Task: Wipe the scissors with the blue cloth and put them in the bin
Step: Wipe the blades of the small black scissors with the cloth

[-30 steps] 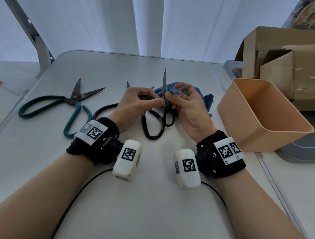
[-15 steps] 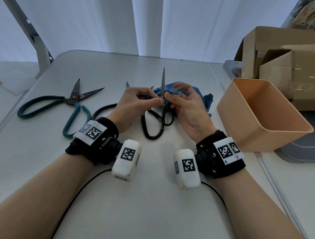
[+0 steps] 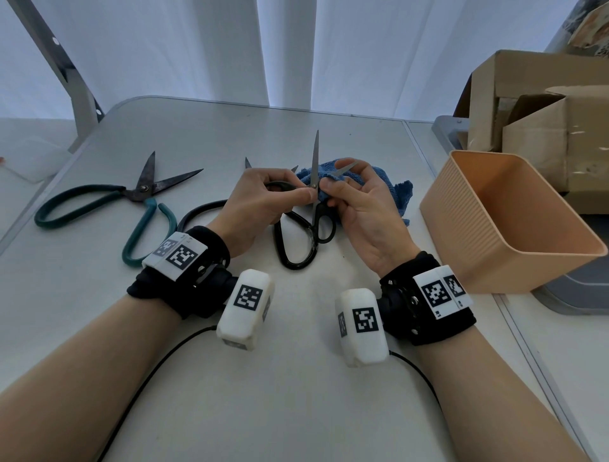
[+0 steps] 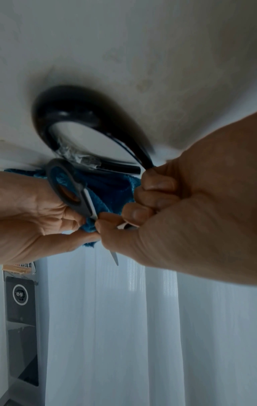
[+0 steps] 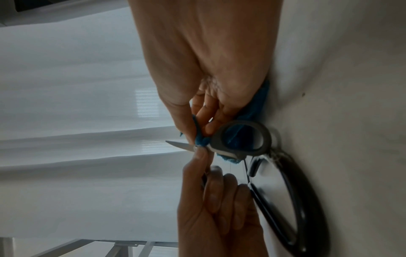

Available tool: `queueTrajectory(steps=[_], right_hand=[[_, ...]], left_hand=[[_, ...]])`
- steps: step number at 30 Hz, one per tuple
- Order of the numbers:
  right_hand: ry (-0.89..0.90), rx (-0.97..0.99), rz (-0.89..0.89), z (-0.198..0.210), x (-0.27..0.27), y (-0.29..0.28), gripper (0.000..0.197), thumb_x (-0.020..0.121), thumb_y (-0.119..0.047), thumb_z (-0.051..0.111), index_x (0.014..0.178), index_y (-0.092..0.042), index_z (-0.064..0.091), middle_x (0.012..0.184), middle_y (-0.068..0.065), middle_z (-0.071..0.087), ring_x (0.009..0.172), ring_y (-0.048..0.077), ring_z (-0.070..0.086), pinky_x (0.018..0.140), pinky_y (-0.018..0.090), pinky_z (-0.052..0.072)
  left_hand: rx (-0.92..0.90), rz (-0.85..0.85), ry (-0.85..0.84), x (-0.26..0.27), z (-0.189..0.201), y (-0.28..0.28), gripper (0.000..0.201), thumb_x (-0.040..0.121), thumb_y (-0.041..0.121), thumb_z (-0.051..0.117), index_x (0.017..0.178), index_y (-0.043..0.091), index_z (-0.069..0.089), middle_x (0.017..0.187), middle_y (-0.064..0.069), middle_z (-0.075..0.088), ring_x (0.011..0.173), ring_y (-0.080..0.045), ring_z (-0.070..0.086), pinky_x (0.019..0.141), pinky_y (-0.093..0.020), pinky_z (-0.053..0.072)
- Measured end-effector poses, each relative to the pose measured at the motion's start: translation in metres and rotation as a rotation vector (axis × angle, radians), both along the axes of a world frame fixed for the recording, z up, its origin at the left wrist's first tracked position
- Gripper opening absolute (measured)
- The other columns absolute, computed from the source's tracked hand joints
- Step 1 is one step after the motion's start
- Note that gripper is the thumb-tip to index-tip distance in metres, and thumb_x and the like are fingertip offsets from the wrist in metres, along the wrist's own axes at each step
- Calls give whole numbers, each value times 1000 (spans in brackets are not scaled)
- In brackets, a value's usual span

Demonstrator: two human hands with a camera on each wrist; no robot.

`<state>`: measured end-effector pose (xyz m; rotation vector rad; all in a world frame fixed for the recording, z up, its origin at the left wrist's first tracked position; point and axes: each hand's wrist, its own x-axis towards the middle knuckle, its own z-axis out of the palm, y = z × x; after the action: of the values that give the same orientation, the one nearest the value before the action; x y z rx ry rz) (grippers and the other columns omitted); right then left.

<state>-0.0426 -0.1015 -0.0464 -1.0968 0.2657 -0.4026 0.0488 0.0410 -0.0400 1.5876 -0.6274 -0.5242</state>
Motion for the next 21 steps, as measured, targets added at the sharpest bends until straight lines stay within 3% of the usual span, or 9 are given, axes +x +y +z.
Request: queueTrajectory(steps=[4, 9, 12, 15, 21], right_hand=[[-16, 8, 19, 2, -1, 0, 32, 90, 11, 59, 111, -12, 52, 95, 17, 63, 80, 21, 64, 75, 25, 56], [-11, -5, 17, -2, 1, 0, 32, 87, 7, 65, 109, -13, 53, 107, 23, 49, 95, 33, 52, 78, 27, 54], [-25, 7, 40, -1, 0, -1, 34, 89, 13, 58, 112, -11, 52, 101, 22, 58, 91, 28, 65, 86, 31, 56], [-43, 5, 69, 1, -2, -1, 33, 89, 16, 54, 110, -9, 51, 98, 17, 64, 93, 26, 67, 94, 37, 54], [-52, 75, 54, 3, -1, -2, 30, 87, 10, 45, 110, -7, 52, 109, 22, 53, 95, 31, 59, 86, 31, 54]], left_hand=[[0, -5, 0, 0, 0, 0, 15, 86, 10, 74, 75, 8, 65, 50, 9, 39, 46, -7, 28, 45, -18, 23], [7, -10, -15, 0, 0, 0, 13, 87, 10, 73, 78, 5, 65, 51, 9, 41, 46, -7, 30, 46, -17, 24], [13, -9, -23, 0, 0, 0, 13, 87, 10, 73, 78, 6, 65, 49, 11, 42, 45, -5, 30, 45, -16, 25], [14, -3, -27, 0, 0, 0, 13, 87, 11, 73, 79, 6, 65, 48, 13, 42, 44, -4, 31, 45, -16, 25], [-11, -8, 5, 0, 0, 1, 14, 87, 10, 73, 76, 7, 65, 52, 9, 39, 45, -6, 29, 45, -17, 24]])
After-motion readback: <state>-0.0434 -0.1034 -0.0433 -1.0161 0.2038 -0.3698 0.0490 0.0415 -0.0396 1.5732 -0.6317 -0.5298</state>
